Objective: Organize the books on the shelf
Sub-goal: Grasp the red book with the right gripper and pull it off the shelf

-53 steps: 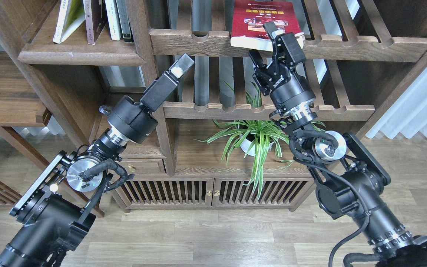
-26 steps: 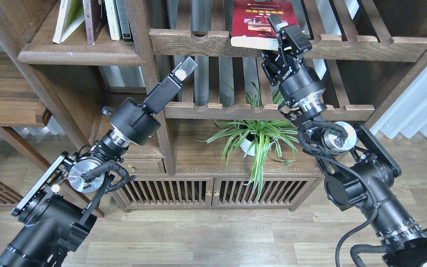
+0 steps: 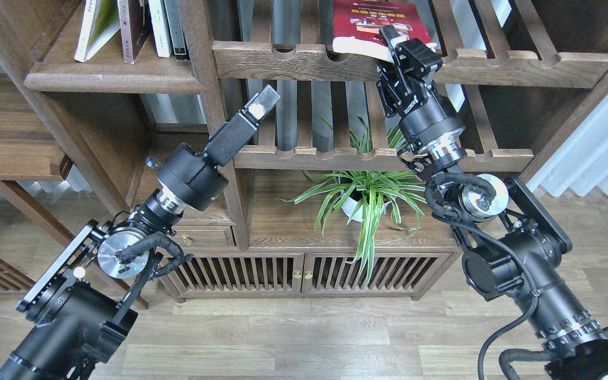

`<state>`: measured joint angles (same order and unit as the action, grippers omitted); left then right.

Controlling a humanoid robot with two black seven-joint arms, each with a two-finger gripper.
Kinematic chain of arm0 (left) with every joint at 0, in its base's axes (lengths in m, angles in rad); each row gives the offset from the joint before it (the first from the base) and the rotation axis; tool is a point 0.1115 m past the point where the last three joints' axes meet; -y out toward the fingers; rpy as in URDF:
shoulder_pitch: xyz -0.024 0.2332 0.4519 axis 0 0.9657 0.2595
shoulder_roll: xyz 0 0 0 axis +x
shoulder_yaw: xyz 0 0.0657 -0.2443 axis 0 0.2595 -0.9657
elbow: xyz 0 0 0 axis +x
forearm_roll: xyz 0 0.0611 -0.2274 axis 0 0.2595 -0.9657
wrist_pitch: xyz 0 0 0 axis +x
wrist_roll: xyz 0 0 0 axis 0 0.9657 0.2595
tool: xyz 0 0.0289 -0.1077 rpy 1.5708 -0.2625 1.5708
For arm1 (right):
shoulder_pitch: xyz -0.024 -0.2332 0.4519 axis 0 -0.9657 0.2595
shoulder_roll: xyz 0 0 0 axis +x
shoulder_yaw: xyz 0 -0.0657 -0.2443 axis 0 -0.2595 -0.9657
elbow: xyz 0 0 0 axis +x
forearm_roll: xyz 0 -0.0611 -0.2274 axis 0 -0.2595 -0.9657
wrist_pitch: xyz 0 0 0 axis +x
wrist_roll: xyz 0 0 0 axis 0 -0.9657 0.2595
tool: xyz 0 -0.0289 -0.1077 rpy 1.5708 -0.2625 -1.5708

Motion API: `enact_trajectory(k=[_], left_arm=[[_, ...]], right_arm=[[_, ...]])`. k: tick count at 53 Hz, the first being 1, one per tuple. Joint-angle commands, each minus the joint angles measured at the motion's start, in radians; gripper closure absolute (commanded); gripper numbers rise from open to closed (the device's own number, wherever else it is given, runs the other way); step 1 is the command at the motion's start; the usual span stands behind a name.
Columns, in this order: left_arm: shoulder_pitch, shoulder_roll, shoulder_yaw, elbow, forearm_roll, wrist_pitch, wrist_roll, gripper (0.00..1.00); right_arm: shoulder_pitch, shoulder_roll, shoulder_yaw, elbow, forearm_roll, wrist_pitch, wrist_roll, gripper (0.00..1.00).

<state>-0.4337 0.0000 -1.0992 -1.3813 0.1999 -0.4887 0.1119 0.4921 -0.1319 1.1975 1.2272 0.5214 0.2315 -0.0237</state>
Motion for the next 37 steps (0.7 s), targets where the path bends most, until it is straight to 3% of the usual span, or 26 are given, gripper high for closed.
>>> enact_trajectory(k=[1, 16, 37], left_arm=[[0.029, 0.000, -0.005, 0.002, 0.003, 0.000, -0.001, 0.00], [0.038, 0.000, -0.014, 0.030, 0.000, 0.000, -0.015, 0.00], [0.047, 0.000, -0.019, 0.045, -0.007, 0.000, -0.018, 0.00]], right_arm=[[-0.003, 0.005, 0.001, -0.017, 0.000, 0.078, 0.007, 0.94], [-0.030, 0.000, 0.001, -0.026, 0.005, 0.256, -0.005, 0.96], [-0.182, -0.087, -0.001, 0.084, 0.017, 0.257, -0.012, 0.97]])
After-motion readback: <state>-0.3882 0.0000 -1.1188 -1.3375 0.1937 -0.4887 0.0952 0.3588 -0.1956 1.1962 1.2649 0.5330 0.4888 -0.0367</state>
